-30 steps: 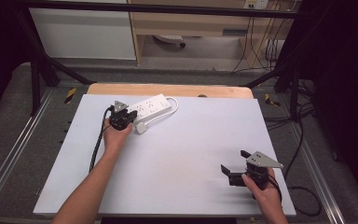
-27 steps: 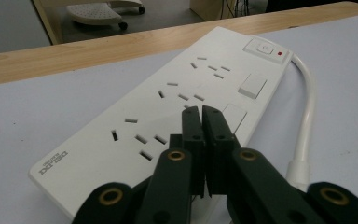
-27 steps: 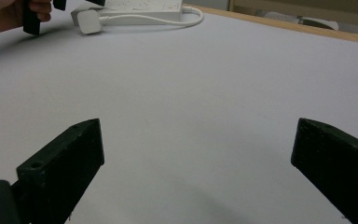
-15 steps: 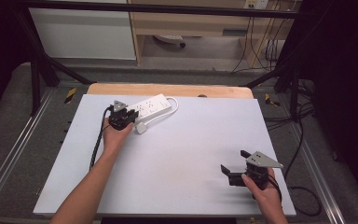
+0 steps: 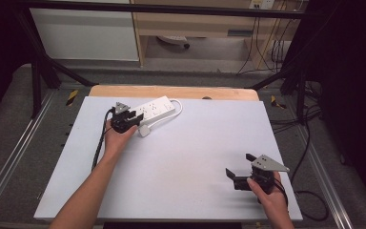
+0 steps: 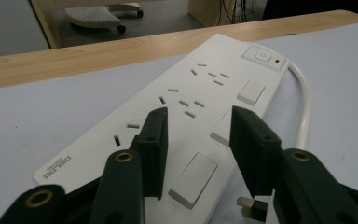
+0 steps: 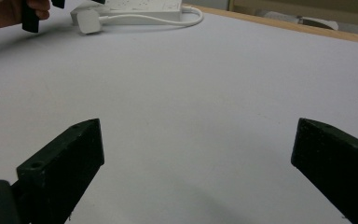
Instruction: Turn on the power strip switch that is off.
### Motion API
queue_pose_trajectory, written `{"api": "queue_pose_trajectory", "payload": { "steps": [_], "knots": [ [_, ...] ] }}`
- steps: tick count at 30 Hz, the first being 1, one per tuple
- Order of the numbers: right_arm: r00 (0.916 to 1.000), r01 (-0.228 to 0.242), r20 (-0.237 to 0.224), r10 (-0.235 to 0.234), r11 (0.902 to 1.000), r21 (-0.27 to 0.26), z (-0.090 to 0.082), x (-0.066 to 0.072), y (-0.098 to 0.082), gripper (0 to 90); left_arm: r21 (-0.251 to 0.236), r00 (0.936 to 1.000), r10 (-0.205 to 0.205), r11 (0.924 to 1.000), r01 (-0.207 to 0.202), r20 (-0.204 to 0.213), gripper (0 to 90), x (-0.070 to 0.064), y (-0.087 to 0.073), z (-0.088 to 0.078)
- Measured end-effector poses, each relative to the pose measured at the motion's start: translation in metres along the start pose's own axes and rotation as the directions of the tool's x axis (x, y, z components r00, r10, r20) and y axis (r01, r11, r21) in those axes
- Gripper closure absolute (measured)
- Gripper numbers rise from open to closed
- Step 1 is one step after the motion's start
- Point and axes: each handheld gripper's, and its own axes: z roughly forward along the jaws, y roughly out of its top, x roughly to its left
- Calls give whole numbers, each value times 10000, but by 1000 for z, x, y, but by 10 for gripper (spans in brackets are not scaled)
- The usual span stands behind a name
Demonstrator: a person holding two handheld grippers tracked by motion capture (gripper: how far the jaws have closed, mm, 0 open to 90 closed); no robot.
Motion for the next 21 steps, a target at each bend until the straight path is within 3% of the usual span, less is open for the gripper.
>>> {"api": "queue_pose_trajectory", "payload": {
  "steps": [13,21],
  "knots": [
    [10000,23,-26,-23,10000,26,1,1,0,28,-87,9996,-11,10000,14,284,242,-10,9,-8],
    [10000,12,-20,-12,10000,58,1,1,0,28,-86,9981,-38,10000,43,620,147,-17,16,-19]
  ]
}}
